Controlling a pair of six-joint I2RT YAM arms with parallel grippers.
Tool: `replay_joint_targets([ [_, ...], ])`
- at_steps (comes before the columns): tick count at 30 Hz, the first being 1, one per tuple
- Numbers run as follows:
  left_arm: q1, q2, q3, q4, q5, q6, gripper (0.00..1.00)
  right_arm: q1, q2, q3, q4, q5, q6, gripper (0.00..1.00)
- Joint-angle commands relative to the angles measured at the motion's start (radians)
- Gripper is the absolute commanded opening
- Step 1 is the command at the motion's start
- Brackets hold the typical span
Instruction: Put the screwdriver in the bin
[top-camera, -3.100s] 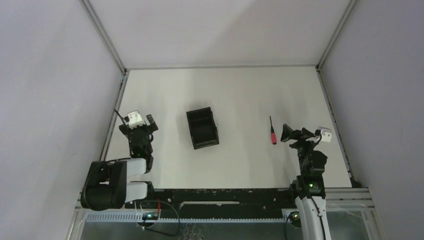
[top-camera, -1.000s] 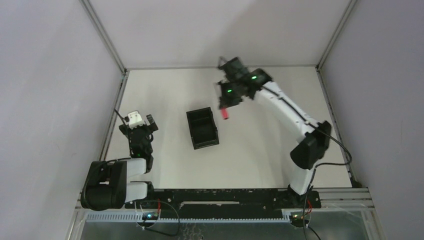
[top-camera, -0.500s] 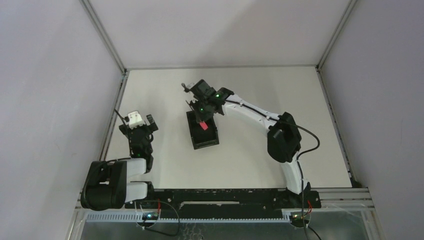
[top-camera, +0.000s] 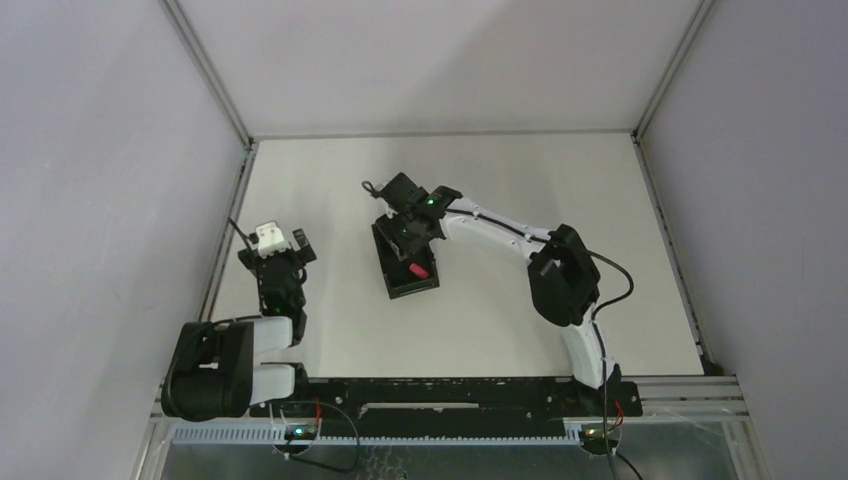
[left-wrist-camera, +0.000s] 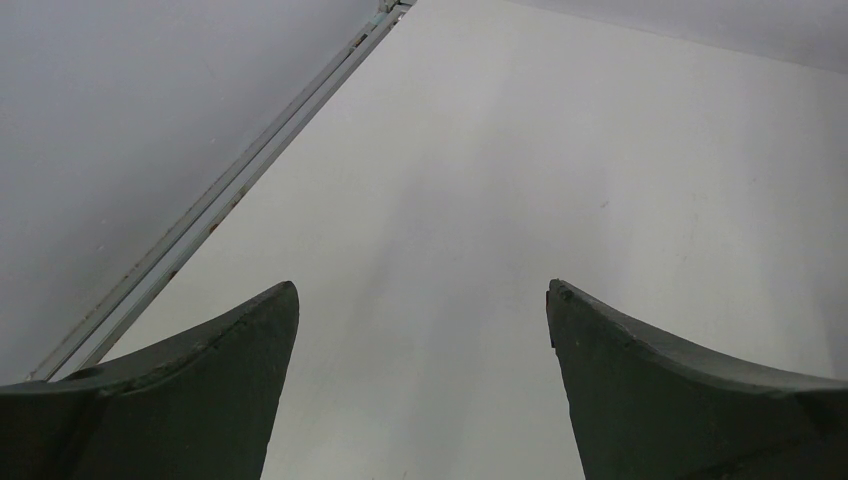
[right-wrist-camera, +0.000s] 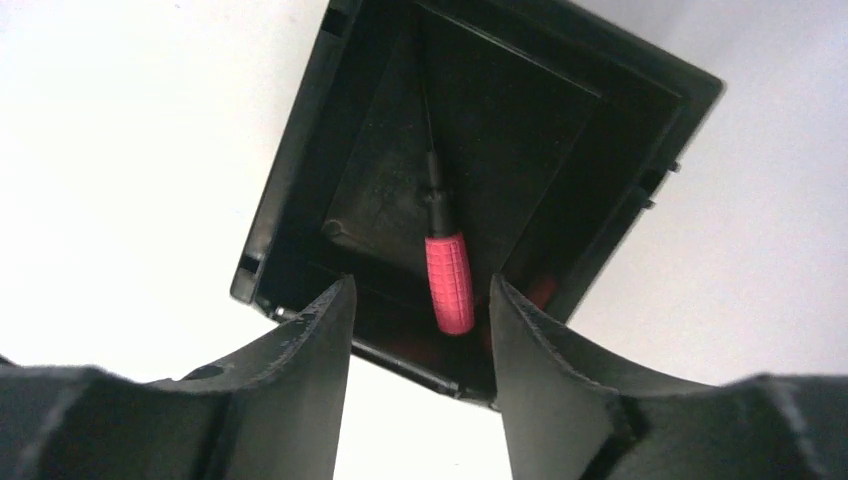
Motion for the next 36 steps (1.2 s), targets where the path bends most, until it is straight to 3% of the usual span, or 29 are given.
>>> replay_joint_targets([
  [1, 0.000, -0.002, 0.041, 0.029, 0.010, 0.012, 0.98, 0.008, -0.176, 0.042, 0.037, 0.043, 0.024, 0.64],
  [2, 0.000, -0.002, 0.041, 0.029, 0.010, 0.011, 0.98, 0.006, -0.206, 0.038, 0.042, 0.049, 0.027, 0.71],
  [4, 0.000, -0.002, 0.043, 0.029, 0.009, 0.011, 0.98, -0.002, -0.280, 0.017, 0.062, 0.052, 0.033, 0.98],
  [5, 0.000, -0.003, 0.042, 0.029, 0.010, 0.011, 0.98, -0.011, -0.318, 0.001, 0.076, 0.047, 0.036, 0.99],
  [9, 0.000, -0.002, 0.041, 0.029, 0.009, 0.011, 0.98, -0.068, -0.504, -0.127, 0.156, 0.037, 0.050, 1.00],
  [13, 0.000, -0.002, 0.042, 0.029, 0.010, 0.011, 0.98, -0.195, -0.762, -0.414, 0.326, 0.013, 0.061, 1.00],
  [21, 0.000, -0.002, 0.041, 0.029, 0.009, 0.011, 0.98, -0.626, -1.115, -1.037, 0.698, 0.023, 0.050, 1.00],
  [27, 0.000, -0.003, 0.041, 0.029, 0.010, 0.011, 0.98, -0.843, -1.235, -1.377, 0.980, 0.015, 0.072, 1.00],
  [34, 0.000, -0.002, 0.042, 0.029, 0.010, 0.012, 0.98, -0.865, -1.219, -1.712, 1.505, 0.049, 0.008, 1.00],
  [36, 0.000, -0.002, 0.041, 0.029, 0.009, 0.011, 0.98, -0.865, -1.191, -1.728, 1.546, 0.040, 0.002, 1.00],
])
